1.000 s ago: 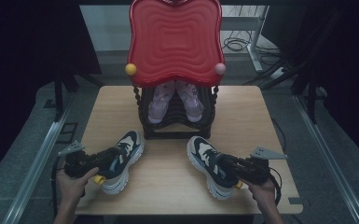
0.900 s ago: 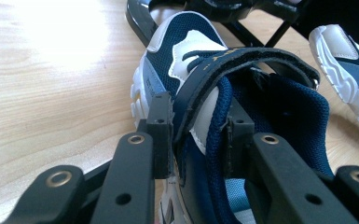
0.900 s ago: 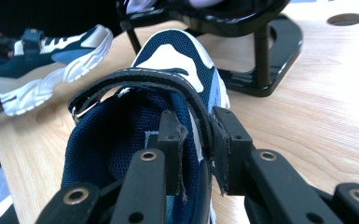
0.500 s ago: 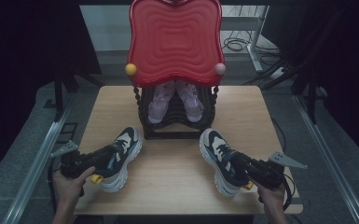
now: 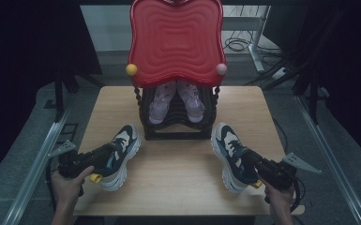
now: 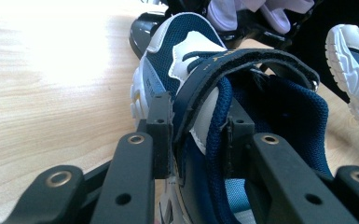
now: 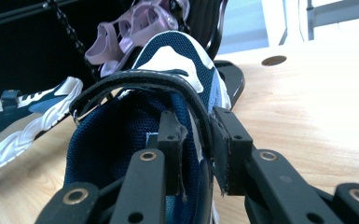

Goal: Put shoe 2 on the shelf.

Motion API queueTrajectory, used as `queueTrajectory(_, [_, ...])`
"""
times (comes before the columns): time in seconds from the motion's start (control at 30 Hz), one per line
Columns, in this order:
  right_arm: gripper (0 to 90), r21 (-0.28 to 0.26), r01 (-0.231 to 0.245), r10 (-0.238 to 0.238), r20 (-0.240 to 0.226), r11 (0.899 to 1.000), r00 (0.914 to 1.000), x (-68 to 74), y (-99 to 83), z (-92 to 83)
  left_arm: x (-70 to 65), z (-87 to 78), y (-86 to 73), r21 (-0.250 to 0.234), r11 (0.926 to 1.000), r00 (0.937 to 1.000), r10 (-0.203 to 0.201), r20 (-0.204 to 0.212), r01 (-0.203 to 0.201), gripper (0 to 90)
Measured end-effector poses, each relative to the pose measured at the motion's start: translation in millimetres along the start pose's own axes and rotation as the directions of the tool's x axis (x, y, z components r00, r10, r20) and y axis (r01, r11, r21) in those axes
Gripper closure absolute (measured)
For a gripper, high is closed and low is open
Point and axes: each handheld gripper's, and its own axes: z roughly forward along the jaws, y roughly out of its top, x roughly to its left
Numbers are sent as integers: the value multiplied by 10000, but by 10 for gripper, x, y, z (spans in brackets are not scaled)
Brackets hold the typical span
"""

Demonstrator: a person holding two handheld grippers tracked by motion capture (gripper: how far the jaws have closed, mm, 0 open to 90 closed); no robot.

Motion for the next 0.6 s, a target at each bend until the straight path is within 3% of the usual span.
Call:
queueTrajectory(0.4, [746, -617, 22, 2, 395, 9981, 9992, -21, 115, -58, 14, -72, 109, -479, 9988, 9999, -112, -104, 107, 702])
queueTrajectory(0.6, [745, -965, 19, 33, 538, 9953, 9985, -6, 194, -47, 21, -118, 244, -906, 9958, 9998, -144, -133, 131, 702])
